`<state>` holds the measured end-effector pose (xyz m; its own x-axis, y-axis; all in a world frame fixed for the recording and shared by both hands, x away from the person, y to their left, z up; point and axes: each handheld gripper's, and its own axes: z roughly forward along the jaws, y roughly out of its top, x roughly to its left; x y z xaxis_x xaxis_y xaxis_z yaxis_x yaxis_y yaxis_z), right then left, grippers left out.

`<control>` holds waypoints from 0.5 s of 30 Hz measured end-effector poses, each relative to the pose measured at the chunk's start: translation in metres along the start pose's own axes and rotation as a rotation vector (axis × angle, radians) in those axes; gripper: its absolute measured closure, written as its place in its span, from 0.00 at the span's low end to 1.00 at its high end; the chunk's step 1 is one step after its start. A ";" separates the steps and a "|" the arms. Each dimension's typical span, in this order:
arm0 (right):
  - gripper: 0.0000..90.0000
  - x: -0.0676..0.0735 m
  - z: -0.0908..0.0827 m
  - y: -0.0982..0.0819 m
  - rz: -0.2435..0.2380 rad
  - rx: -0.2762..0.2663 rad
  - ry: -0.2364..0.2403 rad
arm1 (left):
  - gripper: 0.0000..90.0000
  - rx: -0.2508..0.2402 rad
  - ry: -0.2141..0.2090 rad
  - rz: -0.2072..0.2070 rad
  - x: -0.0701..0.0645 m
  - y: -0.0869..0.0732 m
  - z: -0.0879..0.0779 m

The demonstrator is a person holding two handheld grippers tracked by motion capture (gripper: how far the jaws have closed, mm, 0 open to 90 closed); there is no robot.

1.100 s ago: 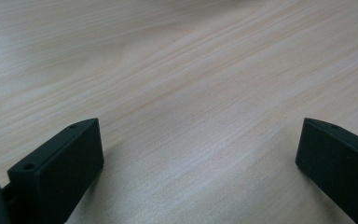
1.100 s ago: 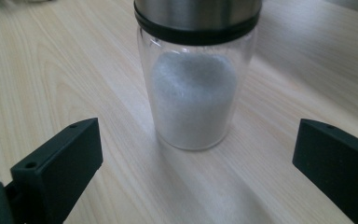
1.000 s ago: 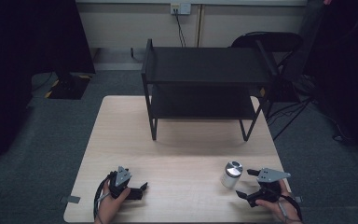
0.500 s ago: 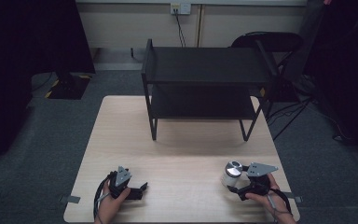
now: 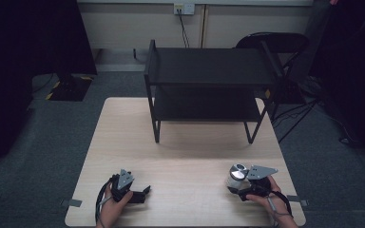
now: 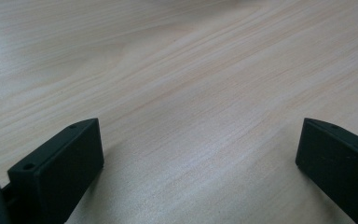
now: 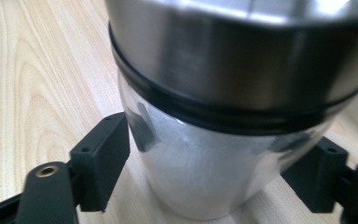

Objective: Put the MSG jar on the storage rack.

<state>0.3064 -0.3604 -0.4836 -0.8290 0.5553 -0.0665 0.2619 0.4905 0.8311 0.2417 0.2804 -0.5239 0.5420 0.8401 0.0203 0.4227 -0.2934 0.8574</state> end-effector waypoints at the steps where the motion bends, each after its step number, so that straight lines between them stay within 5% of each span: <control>1: 0.26 0.000 0.000 0.000 0.000 0.000 0.000 | 0.00 0.000 0.000 0.000 0.000 0.000 0.000; 15: 0.34 -0.001 0.002 -0.004 0.001 -0.004 -0.007 | 0.00 0.000 0.000 0.000 0.000 0.000 0.000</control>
<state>0.3070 -0.3615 -0.4879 -0.8252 0.5605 -0.0696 0.2610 0.4876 0.8331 0.2418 0.2805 -0.5238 0.5422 0.8400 0.0206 0.4227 -0.2939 0.8573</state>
